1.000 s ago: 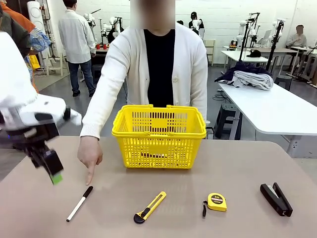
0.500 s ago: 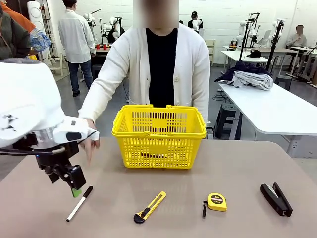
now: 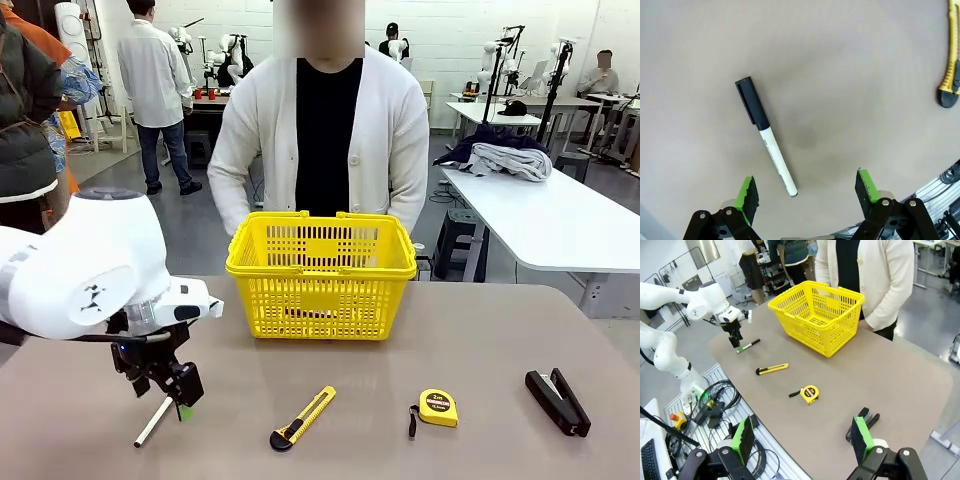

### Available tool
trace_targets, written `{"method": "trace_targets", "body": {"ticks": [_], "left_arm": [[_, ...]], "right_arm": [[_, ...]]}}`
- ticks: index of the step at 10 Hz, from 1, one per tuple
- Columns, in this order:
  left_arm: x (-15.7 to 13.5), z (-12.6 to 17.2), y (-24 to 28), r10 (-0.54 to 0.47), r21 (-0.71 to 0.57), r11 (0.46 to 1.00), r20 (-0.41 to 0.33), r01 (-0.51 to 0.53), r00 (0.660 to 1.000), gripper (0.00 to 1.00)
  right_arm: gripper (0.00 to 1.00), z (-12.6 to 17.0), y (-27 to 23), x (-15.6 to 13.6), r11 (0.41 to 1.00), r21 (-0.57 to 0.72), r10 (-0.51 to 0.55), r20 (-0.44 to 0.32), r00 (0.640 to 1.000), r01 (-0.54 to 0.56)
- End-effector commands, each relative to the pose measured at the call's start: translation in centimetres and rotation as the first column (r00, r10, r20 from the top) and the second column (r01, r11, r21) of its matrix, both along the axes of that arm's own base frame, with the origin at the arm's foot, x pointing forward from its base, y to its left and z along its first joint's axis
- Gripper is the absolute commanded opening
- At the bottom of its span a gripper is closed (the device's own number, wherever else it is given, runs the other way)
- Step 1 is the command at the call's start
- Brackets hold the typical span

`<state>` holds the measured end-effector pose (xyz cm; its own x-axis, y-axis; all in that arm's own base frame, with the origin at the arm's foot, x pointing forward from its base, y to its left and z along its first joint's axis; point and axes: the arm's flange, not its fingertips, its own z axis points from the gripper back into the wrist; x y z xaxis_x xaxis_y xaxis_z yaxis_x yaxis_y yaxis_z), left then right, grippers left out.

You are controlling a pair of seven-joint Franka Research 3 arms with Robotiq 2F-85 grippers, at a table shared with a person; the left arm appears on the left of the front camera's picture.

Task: Place the items the person wants into the basket.
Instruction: Pick up the item the person points to and place it in the Market Basket.

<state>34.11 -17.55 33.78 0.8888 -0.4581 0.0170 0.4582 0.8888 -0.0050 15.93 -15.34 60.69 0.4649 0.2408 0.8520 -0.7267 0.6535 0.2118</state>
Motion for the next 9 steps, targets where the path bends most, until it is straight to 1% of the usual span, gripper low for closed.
{"method": "trace_targets", "body": {"ticks": [1, 3, 7, 9], "left_arm": [[-2.9, -3.1, 2.2, 0.035, 0.012, 0.999, 0.015, -0.035, 0.999, 1.00], [-2.7, -4.0, 2.5, 0.042, 0.012, 0.999, 0.017, -0.042, 0.999, 1.00], [-2.5, -4.1, 2.4, 0.100, 0.043, 0.994, 0.082, -0.103, 0.992, 1.00], [-2.3, -4.2, 2.3, 0.108, 0.059, 0.992, 0.082, -0.113, 0.991, 1.00]], "right_arm": [[1.00, 0.0, 0.1, 0.1, 1.000, 0.006, 0.017, 0.008, 1.000, -0.017], [1.00, 0.0, 0.1, 0.1, 1.000, 0.006, 0.017, 0.008, 1.000, -0.017], [1.00, 0.0, 0.1, 0.1, 1.000, 0.006, 0.017, 0.008, 1.000, -0.017], [1.00, 0.0, 0.1, 0.1, 1.000, 0.006, 0.017, 0.008, 1.000, -0.017]]}}
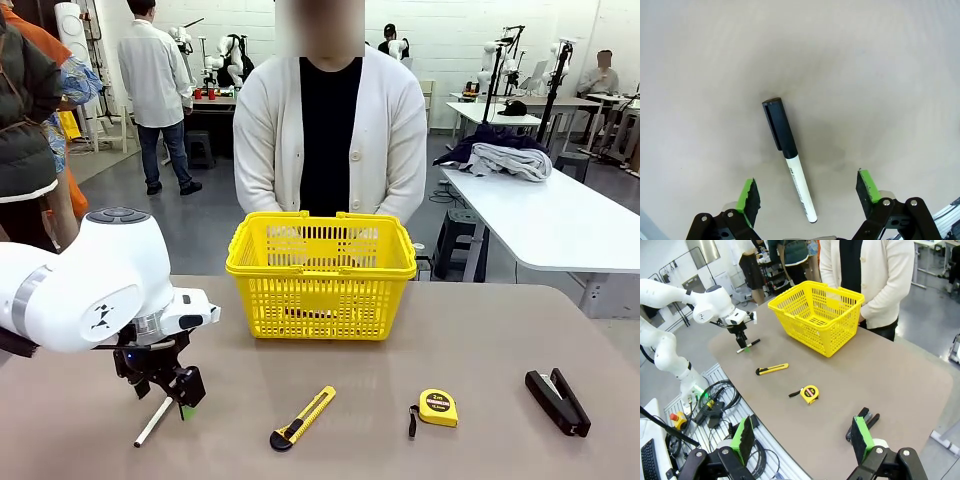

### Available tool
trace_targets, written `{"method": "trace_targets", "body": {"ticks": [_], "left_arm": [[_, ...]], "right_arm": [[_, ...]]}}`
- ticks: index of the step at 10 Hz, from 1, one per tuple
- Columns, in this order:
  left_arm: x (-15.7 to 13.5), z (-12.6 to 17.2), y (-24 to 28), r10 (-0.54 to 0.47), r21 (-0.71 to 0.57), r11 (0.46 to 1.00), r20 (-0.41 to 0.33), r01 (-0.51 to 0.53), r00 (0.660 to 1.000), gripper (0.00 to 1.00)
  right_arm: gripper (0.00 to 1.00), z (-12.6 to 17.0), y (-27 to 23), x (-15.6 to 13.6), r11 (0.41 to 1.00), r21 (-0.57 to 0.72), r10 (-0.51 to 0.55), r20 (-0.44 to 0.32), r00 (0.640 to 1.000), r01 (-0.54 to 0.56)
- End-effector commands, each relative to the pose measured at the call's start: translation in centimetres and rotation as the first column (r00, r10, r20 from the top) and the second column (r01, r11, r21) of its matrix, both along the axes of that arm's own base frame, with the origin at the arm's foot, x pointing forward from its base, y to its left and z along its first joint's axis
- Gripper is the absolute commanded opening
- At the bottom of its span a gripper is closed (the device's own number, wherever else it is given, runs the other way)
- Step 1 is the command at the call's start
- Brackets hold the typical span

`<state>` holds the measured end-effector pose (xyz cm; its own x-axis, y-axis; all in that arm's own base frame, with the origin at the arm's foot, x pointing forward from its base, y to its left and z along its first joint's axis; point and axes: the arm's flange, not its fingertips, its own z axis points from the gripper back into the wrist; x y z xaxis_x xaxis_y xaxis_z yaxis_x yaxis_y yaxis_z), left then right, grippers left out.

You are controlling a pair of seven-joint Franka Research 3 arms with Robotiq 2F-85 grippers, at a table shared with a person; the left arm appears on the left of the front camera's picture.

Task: Place the items the person wants into the basket.
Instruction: Pick up the item the person points to and place it in the Market Basket.

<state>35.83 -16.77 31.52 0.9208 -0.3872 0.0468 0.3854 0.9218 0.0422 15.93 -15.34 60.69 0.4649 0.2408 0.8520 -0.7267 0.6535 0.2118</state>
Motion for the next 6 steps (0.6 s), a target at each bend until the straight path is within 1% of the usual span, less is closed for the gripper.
{"method": "trace_targets", "body": {"ticks": [1, 2, 3, 4, 5, 6], "left_arm": [[-4.06, -2.04, 1.49, 0.032, 0.033, 0.999, 0.029, -0.033, 0.999, 1.00], [-3.93, -2.08, 1.50, 0.030, 0.033, 0.999, 0.032, -0.031, 0.999, 1.00], [-3.85, -2.22, 1.59, 0.018, 0.022, 1.000, 0.050, -0.019, 0.999, 0.75], [-3.87, -2.24, 1.53, 0.018, 0.024, 1.000, 0.047, -0.019, 0.999, 0.46], [-3.93, -2.27, 1.51, 0.019, 0.022, 1.000, 0.045, -0.020, 0.999, 0.21], [-3.90, -2.27, 1.53, 0.016, 0.021, 1.000, 0.044, -0.017, 0.999, 0.00]], "right_arm": [[1.00, -0.05, 0.10, 0.09, 1.000, 0.006, 0.017, 0.008, 1.000, -0.017], [1.00, -0.05, 0.10, 0.09, 1.000, 0.006, 0.017, 0.008, 1.000, -0.017], [1.00, -0.05, 0.10, 0.09, 1.000, 0.006, 0.017, 0.008, 1.000, -0.017], [1.00, -0.05, 0.10, 0.09, 1.000, 0.006, 0.017, 0.008, 1.000, -0.017], [1.00, -0.05, 0.10, 0.09, 1.000, 0.006, 0.017, 0.008, 1.000, -0.017], [1.00, -0.05, 0.10, 0.09, 1.000, 0.006, 0.017, 0.008, 1.000, -0.017]]}}
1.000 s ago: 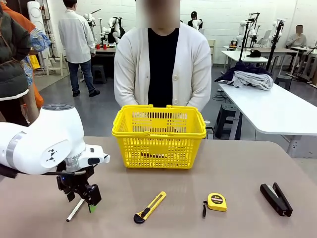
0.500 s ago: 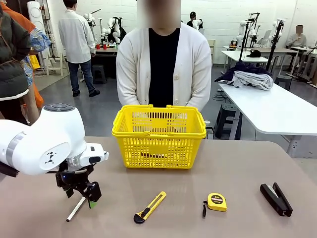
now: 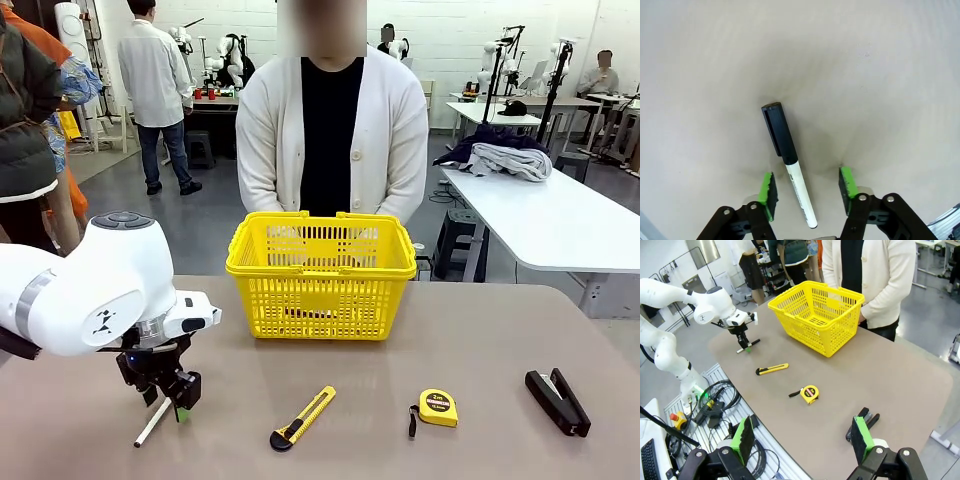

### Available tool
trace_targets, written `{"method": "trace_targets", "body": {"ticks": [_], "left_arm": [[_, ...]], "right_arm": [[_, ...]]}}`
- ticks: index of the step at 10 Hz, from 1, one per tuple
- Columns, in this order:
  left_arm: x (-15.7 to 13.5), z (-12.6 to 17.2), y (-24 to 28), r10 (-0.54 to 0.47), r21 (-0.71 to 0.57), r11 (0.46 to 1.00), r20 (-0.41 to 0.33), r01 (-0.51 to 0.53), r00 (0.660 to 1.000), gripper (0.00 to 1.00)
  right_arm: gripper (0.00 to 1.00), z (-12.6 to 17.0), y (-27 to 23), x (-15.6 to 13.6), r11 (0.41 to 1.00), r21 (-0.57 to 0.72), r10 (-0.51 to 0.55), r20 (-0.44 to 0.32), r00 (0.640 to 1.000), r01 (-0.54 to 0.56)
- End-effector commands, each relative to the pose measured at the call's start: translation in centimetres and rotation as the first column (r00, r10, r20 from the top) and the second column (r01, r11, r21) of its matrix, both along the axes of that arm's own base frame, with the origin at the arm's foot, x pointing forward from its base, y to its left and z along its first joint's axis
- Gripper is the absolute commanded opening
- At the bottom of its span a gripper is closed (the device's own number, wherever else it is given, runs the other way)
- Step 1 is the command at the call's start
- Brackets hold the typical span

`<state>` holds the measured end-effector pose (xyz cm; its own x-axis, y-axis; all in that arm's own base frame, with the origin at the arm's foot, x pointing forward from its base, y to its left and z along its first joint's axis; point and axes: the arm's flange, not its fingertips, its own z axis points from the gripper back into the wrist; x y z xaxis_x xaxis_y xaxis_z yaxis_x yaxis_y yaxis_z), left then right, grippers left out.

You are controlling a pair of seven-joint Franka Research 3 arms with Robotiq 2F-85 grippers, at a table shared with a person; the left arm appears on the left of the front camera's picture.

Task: Place the items the person wants into the basket.
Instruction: Pick up the item the person points to and place it in the Market Basket.

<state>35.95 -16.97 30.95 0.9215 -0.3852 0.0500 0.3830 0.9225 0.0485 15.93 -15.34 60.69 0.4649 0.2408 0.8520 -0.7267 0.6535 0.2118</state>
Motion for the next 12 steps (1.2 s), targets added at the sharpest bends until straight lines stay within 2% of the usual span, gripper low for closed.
{"method": "trace_targets", "body": {"ticks": [1, 2, 3, 4, 9, 10, 11, 12], "left_arm": [[-4.1, -1.8, 1.7, 0.004, -0.005, 1.000, 0.016, -0.004, 1.000, 0.00], [-4.1, -1.8, 1.7, 0.004, -0.003, 1.000, 0.018, -0.004, 1.000, 0.00], [-4.1, -1.8, 1.7, 0.000, -0.005, 1.000, 0.014, 0.000, 1.000, 0.10], [-4.2, -1.8, 1.7, 0.001, -0.008, 1.000, 0.013, -0.001, 1.000, 0.01], [-4.2, -1.8, 1.7, -0.001, -0.010, 1.000, 0.009, 0.001, 1.000, 0.00], [-4.2, -0.2, 1.8, -0.039, -0.056, 0.998, -0.064, 0.035, 0.997, 0.00], [-4.2, 4.0, 2.3, -0.097, -0.088, 0.992, -0.081, 0.090, 0.992, 0.00], [-4.7, 9.0, 3.0, -0.148, -0.103, 0.985, -0.056, 0.142, 0.987, 0.00]], "right_arm": [[1.00, 0.0, 0.1, 0.1, 1.000, 0.006, 0.017, 0.008, 1.000, -0.017], [1.00, 0.0, 0.1, 0.1, 1.000, 0.006, 0.017, 0.008, 1.000, -0.017], [1.00, 0.0, 0.1, 0.1, 1.000, 0.006, 0.017, 0.008, 1.000, -0.017], [1.00, 0.0, 0.1, 0.1, 1.000, 0.006, 0.017, 0.008, 1.000, -0.017], [1.00, 0.0, 0.1, 0.1, 1.000, 0.006, 0.017, 0.008, 1.000, -0.017], [1.00, 0.0, 0.1, 0.1, 1.000, 0.006, 0.017, 0.008, 1.000, -0.017], [1.00, 0.0, 0.1, 0.1, 1.000, 0.006, 0.017, 0.008, 1.000, -0.017], [1.00, 0.0, 0.1, 0.1, 1.000, 0.006, 0.017, 0.008, 1.000, -0.017]]}}
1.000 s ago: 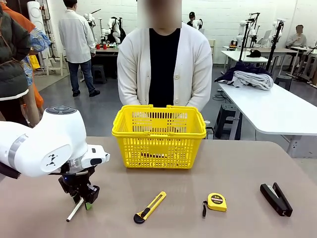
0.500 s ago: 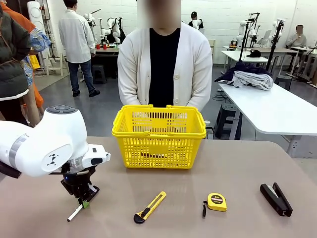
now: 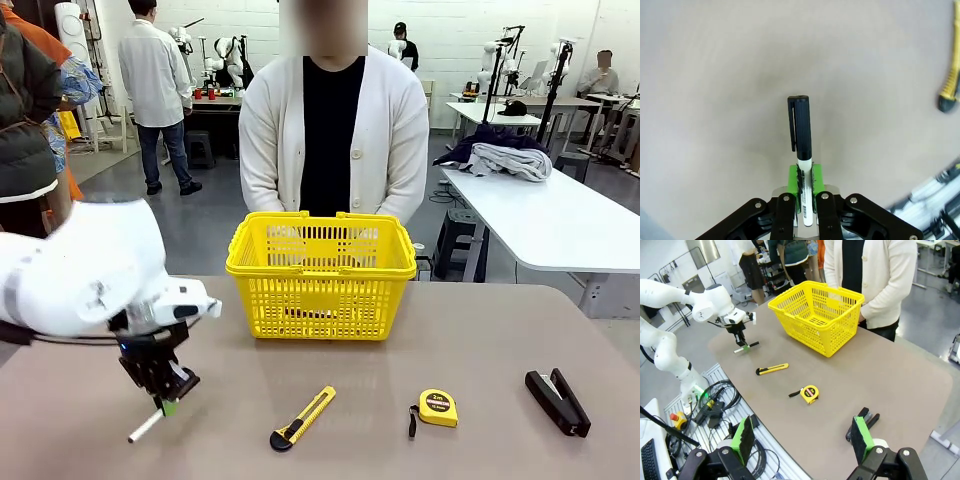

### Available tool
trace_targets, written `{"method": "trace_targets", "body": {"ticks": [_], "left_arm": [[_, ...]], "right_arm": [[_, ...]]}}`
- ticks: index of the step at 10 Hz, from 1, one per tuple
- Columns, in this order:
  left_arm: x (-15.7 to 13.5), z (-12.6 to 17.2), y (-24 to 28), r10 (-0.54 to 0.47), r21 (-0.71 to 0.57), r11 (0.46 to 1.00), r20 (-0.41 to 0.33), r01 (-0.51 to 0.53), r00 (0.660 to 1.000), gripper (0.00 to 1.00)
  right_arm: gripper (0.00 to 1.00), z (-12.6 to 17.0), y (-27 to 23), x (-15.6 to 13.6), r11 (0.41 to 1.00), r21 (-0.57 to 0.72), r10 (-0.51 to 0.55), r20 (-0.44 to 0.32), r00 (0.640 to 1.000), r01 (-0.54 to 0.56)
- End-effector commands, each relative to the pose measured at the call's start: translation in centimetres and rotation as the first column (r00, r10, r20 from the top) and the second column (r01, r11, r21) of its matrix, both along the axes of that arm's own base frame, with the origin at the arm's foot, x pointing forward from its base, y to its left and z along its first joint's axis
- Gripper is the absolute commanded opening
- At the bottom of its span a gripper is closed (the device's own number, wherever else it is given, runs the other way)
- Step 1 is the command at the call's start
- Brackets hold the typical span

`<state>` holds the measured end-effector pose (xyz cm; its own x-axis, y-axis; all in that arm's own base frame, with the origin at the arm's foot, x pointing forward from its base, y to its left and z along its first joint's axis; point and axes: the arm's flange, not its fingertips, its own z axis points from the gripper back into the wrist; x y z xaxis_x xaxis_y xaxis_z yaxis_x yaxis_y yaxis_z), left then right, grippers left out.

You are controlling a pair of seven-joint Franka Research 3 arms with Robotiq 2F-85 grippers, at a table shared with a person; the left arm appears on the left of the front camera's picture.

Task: Place the items the person wants into the basket.
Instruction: Pick up the item the person points to and place it in the Market Basket.

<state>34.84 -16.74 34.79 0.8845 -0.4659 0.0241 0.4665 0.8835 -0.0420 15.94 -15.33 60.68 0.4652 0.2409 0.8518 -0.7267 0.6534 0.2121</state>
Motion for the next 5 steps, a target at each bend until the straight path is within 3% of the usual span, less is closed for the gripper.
{"method": "trace_targets", "body": {"ticks": [1, 3, 5], "left_arm": [[-4.2, 9.9, 3.2, -0.092, -0.017, 0.996, 0.036, 0.093, 0.995, 0.00], [-4.9, 16.8, 3.4, -0.155, 0.013, 0.988, 0.079, 0.154, 0.985, 0.00], [-5.0, 19.9, 3.8, -0.179, 0.015, 0.984, 0.111, 0.178, 0.978, 0.00]], "right_arm": [[1.00, 0.0, 0.1, 0.1, 1.000, 0.006, 0.017, 0.008, 1.000, -0.017], [1.00, 0.0, 0.1, 0.1, 1.000, 0.006, 0.017, 0.008, 1.000, -0.017], [1.00, 0.0, 0.1, 0.1, 1.000, 0.006, 0.017, 0.008, 1.000, -0.017]]}}
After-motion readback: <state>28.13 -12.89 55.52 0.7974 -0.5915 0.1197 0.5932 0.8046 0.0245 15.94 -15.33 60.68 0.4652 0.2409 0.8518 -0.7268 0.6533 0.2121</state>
